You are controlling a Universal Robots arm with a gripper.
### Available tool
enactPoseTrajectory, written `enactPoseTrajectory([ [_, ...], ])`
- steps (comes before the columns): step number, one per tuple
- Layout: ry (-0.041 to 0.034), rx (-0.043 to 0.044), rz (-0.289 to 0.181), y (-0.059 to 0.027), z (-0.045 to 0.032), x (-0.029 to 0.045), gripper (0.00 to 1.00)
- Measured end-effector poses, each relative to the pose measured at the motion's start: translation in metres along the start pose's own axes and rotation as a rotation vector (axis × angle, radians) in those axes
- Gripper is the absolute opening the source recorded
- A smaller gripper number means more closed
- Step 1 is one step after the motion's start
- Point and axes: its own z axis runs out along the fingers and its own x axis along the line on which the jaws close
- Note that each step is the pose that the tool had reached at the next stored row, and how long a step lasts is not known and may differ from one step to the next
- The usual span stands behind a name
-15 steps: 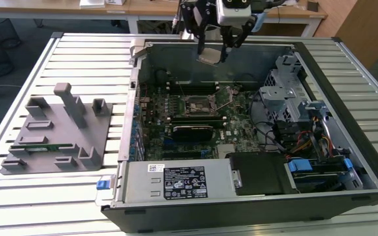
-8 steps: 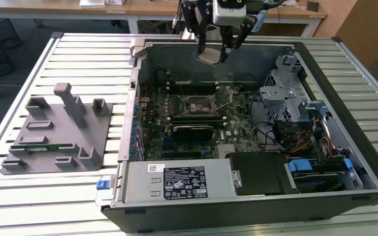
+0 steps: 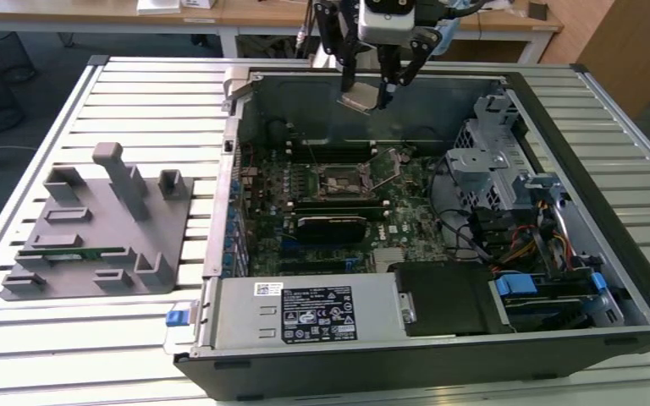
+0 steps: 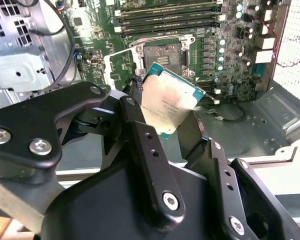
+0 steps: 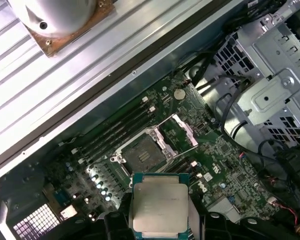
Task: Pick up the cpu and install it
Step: 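Place the cpu into insertion slot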
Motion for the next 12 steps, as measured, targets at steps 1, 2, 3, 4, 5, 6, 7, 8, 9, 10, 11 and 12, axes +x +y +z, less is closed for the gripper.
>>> enactPoseTrajectory([
  [1, -0.0005, -0.0001, 0.011, 0.0000, 0.0000, 0.0000, 0.53],
  [2, -0.0009, -0.0002, 0.021, 0.0000, 0.0001, 0.0000, 0.53],
  [3, -0.0014, -0.0004, 0.031, 0.0000, 0.0001, 0.0000, 0.53],
  [4, -0.0018, -0.0004, 0.041, 0.0000, 0.0002, 0.0000, 0.53],
  [5, -0.0022, -0.0005, 0.050, 0.0000, 0.0002, 0.0000, 0.53],
  [6, -0.0027, -0.0006, 0.060, 0.0000, 0.0003, 0.0000, 0.53],
  [7, -0.0031, -0.0007, 0.069, 0.0000, 0.0003, 0.0000, 0.53],
  [8, -0.0035, -0.0008, 0.079, 0.0000, 0.0003, 0.0000, 0.53],
  [9, -0.0040, -0.0009, 0.089, 0.0000, 0.0004, 0.0000, 0.53],
  [10, -0.0044, -0.0011, 0.099, 0.0000, 0.0005, 0.0000, 0.53],
  [11, -0.0048, -0.0011, 0.108, 0.0000, 0.0004, 0.0000, 0.53],
  [12, -0.0052, -0.0012, 0.118, 0.0000, 0.0005, 0.0000, 0.53],
])
